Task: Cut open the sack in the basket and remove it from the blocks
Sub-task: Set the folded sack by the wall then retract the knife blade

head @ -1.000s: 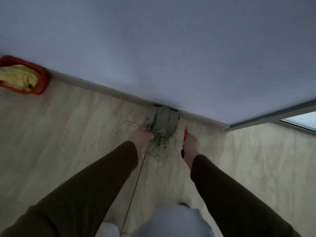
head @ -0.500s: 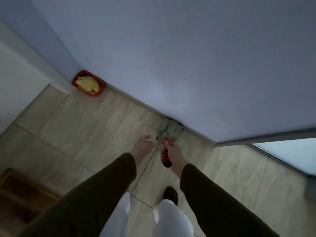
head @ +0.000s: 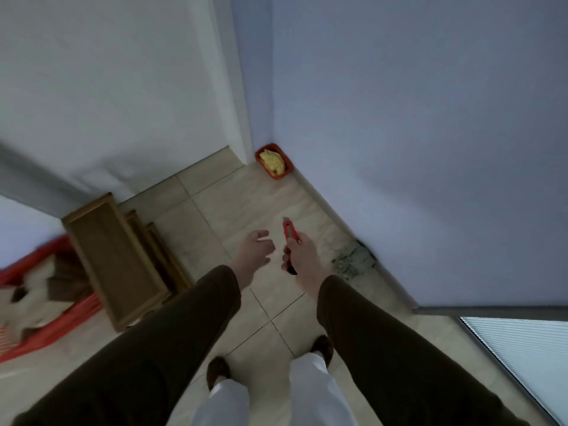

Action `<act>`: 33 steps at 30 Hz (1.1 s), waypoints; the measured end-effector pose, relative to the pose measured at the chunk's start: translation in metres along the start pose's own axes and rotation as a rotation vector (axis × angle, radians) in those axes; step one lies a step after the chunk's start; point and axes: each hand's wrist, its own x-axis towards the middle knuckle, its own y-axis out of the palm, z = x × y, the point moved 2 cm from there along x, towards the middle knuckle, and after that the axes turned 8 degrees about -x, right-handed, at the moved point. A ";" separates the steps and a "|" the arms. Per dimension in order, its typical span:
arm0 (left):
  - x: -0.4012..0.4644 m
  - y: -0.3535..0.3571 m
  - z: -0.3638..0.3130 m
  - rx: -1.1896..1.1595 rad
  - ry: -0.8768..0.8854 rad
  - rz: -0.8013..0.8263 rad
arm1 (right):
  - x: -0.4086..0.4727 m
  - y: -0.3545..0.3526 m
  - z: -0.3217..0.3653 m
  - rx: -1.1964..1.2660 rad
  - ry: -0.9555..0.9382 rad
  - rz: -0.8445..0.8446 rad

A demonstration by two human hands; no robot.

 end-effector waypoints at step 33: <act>-0.132 -0.464 0.124 -0.479 -0.031 -0.228 | -0.102 0.476 -0.069 -0.153 0.042 0.196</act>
